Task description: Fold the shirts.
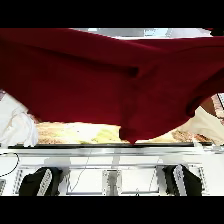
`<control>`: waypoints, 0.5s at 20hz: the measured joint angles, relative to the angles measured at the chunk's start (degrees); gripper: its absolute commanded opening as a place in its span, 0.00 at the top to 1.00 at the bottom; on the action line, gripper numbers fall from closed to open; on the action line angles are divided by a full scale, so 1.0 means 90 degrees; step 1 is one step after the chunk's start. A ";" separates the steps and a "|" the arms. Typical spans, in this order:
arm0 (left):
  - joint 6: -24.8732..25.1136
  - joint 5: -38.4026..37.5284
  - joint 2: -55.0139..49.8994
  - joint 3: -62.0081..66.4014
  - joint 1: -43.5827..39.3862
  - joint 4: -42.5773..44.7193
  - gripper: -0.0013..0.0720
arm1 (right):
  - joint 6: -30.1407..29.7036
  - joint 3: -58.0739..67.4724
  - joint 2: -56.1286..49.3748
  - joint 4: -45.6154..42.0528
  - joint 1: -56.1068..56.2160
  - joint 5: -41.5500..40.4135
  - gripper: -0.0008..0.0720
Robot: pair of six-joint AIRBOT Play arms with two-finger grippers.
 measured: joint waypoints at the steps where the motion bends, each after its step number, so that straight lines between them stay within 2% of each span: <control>1: 0.0000 -0.0053 -0.0002 0.0010 0.0000 0.0007 0.97 | -0.0005 0.0080 -0.0015 0.0041 0.0000 0.0029 0.95; 6: -0.0002 -0.0427 0.0109 0.0486 0.0000 0.0284 0.97 | -0.0017 0.0930 -0.0012 -0.0015 0.0002 0.0260 0.95; 10: -0.0034 -0.0767 0.0219 0.1304 0.0000 0.1066 0.97 | 0.0107 0.1819 0.0112 -0.0782 0.0158 0.0454 0.95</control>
